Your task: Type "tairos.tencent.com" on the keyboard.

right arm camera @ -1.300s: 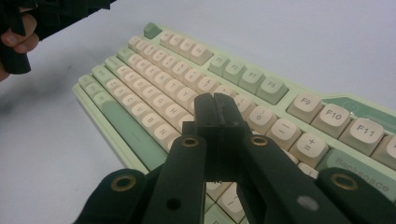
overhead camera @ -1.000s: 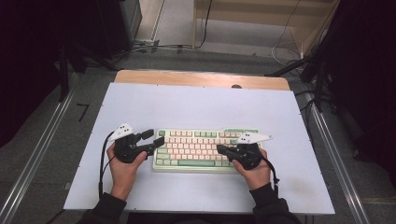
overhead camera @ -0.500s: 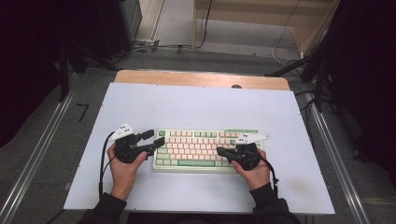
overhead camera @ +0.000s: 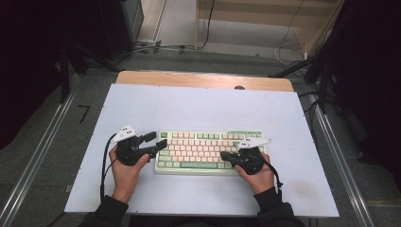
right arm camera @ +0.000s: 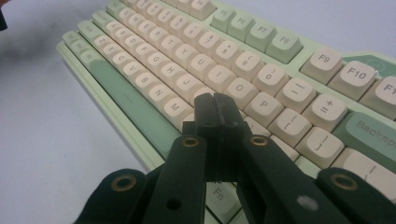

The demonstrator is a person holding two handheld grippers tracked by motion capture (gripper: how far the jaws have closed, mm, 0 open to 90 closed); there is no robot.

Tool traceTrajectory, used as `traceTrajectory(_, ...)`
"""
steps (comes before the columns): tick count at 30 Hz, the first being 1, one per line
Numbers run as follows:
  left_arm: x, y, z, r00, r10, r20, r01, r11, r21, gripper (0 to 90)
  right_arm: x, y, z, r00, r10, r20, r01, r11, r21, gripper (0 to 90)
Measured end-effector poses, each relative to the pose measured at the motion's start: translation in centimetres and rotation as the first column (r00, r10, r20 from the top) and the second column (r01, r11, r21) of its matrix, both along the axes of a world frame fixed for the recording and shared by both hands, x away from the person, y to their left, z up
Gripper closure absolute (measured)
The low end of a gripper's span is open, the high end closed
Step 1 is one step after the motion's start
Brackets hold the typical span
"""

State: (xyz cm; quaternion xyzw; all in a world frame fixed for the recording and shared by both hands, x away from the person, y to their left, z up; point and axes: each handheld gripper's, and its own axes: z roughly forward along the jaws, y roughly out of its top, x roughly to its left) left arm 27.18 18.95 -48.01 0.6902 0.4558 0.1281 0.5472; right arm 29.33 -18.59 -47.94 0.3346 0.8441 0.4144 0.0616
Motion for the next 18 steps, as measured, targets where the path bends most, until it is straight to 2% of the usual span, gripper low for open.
traceTrajectory(6,-0.01,-0.02,-0.01,1.0,0.001,-0.001,-0.001,1.0,0.0,38.3,-0.02,0.18,-0.26,1.0,0.002,-0.003,-0.003,1.0,-0.023,87.7)
traceTrajectory(18,0.01,-0.1,-0.05,1.0,-0.005,0.001,0.005,1.0,0.004,38.5,0.02,0.36,-0.52,1.0,0.005,-0.005,-0.005,0.999,-0.04,87.7)
